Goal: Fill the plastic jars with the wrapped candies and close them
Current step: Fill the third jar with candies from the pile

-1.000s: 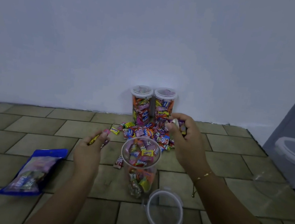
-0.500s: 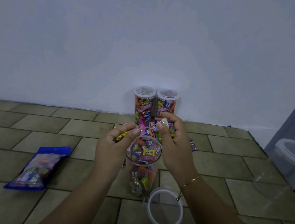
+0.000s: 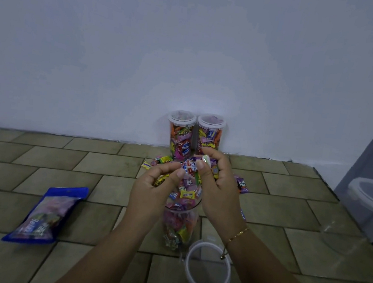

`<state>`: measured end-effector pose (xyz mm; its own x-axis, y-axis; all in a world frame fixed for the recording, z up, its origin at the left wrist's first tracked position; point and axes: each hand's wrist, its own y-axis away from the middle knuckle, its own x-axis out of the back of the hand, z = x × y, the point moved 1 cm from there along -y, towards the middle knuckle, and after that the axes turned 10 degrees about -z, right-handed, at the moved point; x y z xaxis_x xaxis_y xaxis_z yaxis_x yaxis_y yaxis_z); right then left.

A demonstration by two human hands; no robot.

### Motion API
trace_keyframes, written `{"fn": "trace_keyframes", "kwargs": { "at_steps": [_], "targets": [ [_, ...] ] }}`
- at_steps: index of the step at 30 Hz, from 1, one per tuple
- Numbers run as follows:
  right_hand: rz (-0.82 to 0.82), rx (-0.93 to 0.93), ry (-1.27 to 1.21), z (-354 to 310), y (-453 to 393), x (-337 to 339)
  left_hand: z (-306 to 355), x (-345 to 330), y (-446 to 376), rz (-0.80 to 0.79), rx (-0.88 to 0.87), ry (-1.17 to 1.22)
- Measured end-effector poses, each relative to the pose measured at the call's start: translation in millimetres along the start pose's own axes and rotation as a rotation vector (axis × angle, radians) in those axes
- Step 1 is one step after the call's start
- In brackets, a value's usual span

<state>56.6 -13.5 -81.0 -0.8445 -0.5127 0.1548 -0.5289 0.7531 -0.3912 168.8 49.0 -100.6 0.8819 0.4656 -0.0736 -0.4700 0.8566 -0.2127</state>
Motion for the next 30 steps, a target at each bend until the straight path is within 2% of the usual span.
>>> {"fn": "trace_keyframes", "kwargs": {
  "at_steps": [7, 16, 30],
  "targets": [
    [0.003, -0.016, 0.016, 3, 0, 1, 1, -3, 3, -0.120, -0.013, -0.005],
    [-0.084, -0.027, 0.054, 2, 0, -2, -10, 6, 6, -0.309, 0.002, -0.019],
    [-0.078, -0.047, 0.042, 2, 0, -5, -19, 9, 3, -0.295, 0.008, -0.011]
  ]
}}
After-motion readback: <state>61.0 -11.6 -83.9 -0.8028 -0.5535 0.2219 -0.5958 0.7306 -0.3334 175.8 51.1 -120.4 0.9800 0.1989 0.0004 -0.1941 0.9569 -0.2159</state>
